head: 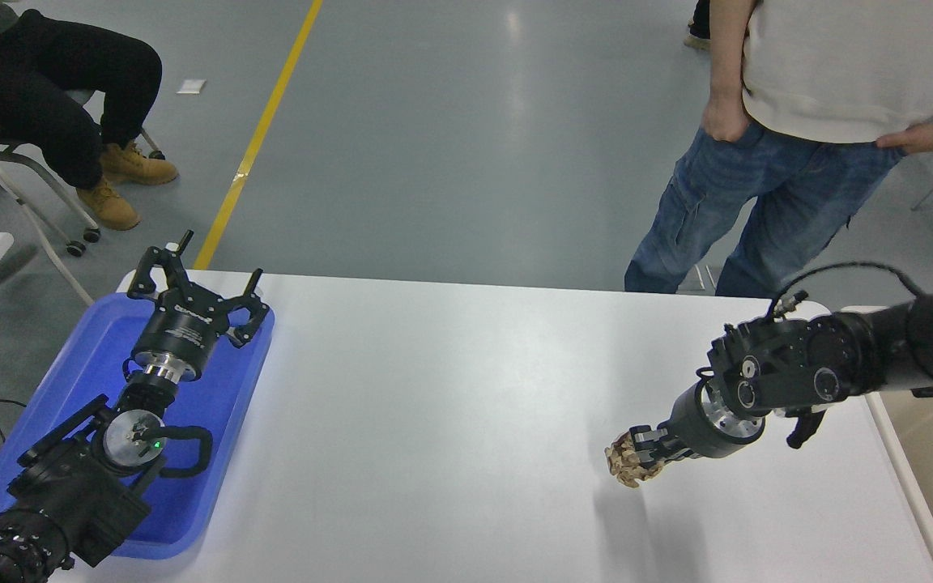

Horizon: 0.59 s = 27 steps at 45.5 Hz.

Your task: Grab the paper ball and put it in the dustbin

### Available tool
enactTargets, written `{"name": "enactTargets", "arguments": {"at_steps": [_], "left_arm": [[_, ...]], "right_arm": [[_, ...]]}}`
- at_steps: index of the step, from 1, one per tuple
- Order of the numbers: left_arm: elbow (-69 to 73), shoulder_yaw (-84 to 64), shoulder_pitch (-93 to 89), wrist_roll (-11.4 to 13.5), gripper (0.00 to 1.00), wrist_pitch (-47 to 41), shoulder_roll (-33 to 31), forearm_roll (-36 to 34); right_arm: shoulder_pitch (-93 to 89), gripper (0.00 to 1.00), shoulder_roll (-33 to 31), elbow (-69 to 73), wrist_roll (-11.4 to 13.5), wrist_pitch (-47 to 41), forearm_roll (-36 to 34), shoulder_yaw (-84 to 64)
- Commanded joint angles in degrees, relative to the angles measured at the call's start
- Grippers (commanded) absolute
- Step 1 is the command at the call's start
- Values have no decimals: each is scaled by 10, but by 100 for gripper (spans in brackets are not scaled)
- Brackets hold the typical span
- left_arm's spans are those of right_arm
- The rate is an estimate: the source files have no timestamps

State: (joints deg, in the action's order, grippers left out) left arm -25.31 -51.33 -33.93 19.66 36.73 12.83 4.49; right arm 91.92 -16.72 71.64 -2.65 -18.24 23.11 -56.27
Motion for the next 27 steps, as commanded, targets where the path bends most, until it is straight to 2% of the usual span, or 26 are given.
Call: {"name": "enactTargets", "arguments": {"at_steps": [1,27], "left_arm": [[0,0,0,0,100,0,0,0],[0,0,0,0,100,0,0,0]], "right_arm": [[103,0,-28,18,1,-43,-3,-18],[263,0,-106,18,1,-163,-1,-19]]}}
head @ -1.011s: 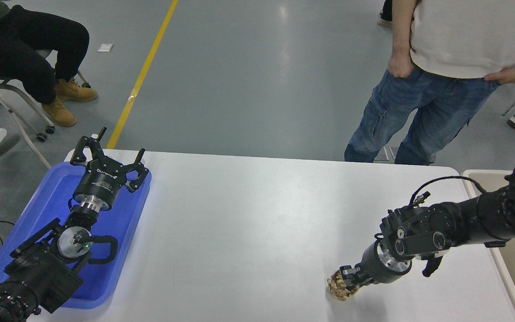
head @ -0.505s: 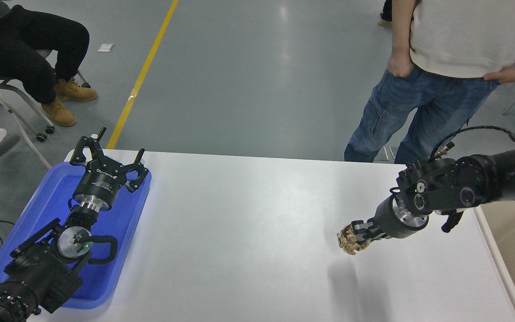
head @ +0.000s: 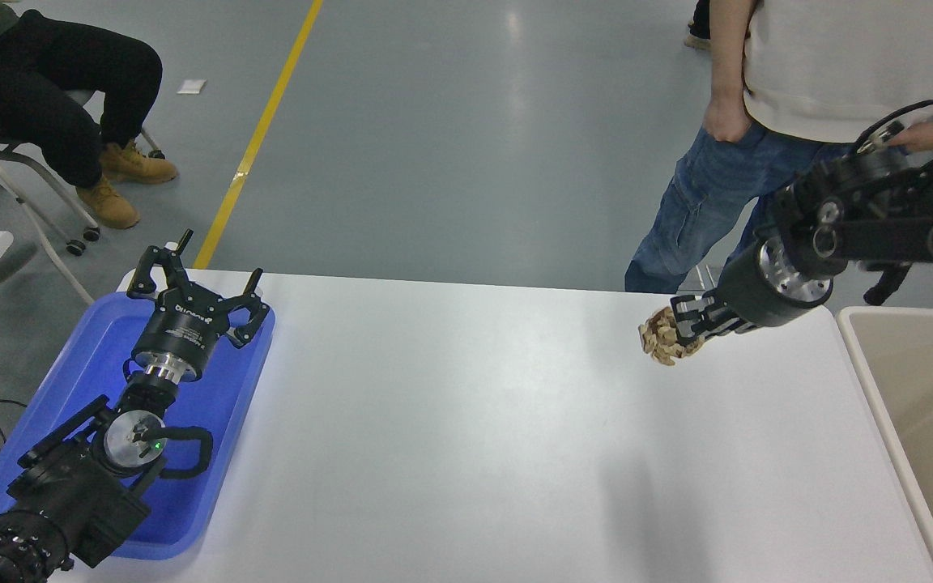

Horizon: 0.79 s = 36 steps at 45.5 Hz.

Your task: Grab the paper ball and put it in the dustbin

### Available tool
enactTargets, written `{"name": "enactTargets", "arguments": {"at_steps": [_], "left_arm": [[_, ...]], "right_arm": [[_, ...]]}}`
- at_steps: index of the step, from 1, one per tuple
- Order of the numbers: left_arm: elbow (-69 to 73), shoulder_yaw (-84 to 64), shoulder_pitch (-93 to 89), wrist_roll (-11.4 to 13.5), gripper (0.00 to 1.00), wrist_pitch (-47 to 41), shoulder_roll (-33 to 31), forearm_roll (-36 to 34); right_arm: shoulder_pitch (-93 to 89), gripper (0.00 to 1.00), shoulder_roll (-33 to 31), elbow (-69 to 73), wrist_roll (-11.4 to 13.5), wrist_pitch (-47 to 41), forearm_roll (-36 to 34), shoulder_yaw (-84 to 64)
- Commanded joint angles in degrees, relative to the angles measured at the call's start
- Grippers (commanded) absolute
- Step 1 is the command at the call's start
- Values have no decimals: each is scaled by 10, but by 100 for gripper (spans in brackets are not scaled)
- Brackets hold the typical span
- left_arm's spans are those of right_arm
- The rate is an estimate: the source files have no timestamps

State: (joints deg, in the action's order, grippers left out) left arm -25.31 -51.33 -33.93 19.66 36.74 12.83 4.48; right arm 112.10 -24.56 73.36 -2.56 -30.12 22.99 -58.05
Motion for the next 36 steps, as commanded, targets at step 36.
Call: {"name": "enactTargets", "arguments": {"at_steps": [36], "left_arm": [[0,0,0,-1,100,0,0,0]], "right_arm": [[30,0,-65,-31,2,-17,8,-15]]}}
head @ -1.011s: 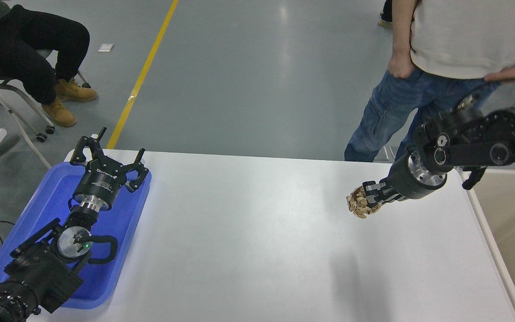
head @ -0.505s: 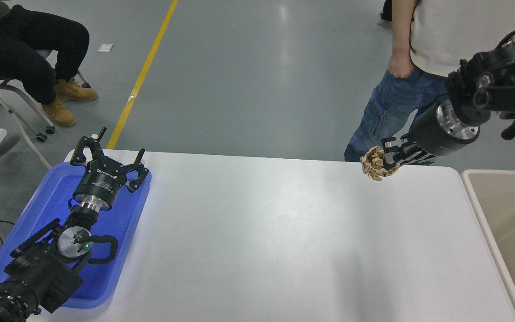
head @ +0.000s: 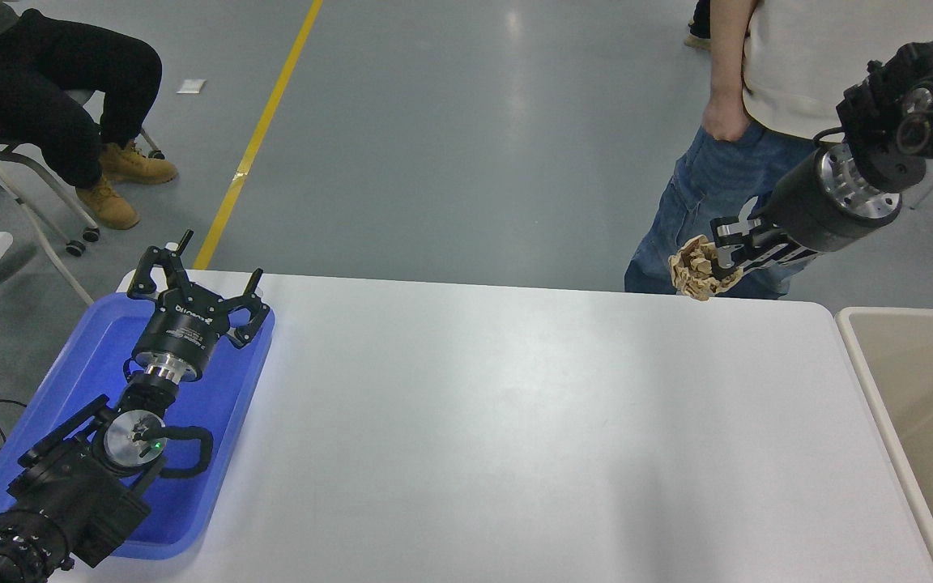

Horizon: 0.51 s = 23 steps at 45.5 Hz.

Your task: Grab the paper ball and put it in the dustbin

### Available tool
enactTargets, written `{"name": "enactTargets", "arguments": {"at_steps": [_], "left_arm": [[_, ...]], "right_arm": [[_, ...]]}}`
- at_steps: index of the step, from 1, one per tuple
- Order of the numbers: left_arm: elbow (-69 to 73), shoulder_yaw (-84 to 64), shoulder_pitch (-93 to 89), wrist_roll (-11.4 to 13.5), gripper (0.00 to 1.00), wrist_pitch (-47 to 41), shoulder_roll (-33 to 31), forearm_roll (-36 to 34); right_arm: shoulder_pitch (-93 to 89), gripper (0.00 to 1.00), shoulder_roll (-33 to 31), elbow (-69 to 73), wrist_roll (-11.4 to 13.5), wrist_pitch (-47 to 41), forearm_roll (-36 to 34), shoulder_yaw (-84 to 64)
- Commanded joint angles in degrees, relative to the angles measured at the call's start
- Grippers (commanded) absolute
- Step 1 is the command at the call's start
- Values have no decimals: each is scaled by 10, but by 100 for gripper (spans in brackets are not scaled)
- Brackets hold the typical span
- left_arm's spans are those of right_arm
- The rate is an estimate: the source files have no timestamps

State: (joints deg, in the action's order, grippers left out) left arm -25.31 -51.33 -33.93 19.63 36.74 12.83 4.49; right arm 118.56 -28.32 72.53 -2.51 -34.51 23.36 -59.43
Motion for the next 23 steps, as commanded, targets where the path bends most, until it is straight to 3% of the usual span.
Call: {"name": "enactTargets", "arguments": {"at_steps": [1,23], "left_arm": [[0,0,0,1,100,0,0,0],[0,-1,0,0,100,0,0,0]], "right_arm": [[-41,0,-30,-30,1,34,5,-2],[-308,0,-93,-288,4,179,-31,18]]}}
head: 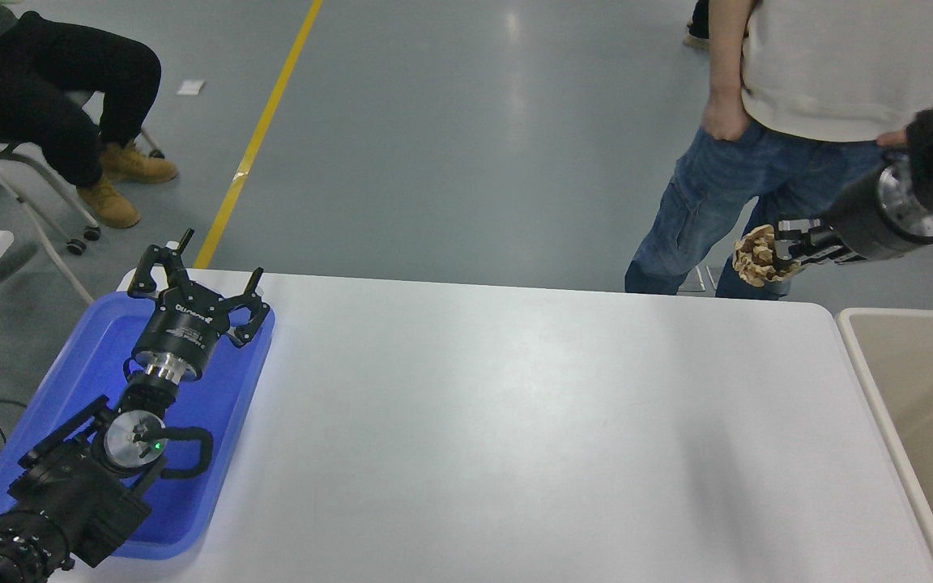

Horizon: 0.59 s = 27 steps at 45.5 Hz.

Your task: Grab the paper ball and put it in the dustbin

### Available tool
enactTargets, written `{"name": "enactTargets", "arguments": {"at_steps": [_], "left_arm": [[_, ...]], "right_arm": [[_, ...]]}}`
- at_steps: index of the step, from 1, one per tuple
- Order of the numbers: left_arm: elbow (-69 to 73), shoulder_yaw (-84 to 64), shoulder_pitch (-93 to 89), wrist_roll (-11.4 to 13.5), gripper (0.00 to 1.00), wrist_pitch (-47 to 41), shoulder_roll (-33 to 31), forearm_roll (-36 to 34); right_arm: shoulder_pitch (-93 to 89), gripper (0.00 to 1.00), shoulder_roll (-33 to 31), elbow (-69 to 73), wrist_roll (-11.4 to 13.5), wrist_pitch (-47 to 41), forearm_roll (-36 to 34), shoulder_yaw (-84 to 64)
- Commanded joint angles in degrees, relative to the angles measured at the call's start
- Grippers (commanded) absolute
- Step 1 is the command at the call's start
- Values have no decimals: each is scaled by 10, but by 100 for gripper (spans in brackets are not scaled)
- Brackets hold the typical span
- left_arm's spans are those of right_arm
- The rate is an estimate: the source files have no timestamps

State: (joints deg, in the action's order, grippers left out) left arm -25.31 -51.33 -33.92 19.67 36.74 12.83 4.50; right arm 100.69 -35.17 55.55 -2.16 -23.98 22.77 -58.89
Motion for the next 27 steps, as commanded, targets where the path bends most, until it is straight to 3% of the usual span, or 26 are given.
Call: {"name": "enactTargets", "arguments": {"at_steps": [1,27], "left_arm": [[0,0,0,-1,100,0,0,0],[0,0,0,-1,100,0,0,0]], "right_arm": [[-145,0,-26,-131,1,78,-33,14],[-449,0,-25,-343,13,204,-173,113]]}}
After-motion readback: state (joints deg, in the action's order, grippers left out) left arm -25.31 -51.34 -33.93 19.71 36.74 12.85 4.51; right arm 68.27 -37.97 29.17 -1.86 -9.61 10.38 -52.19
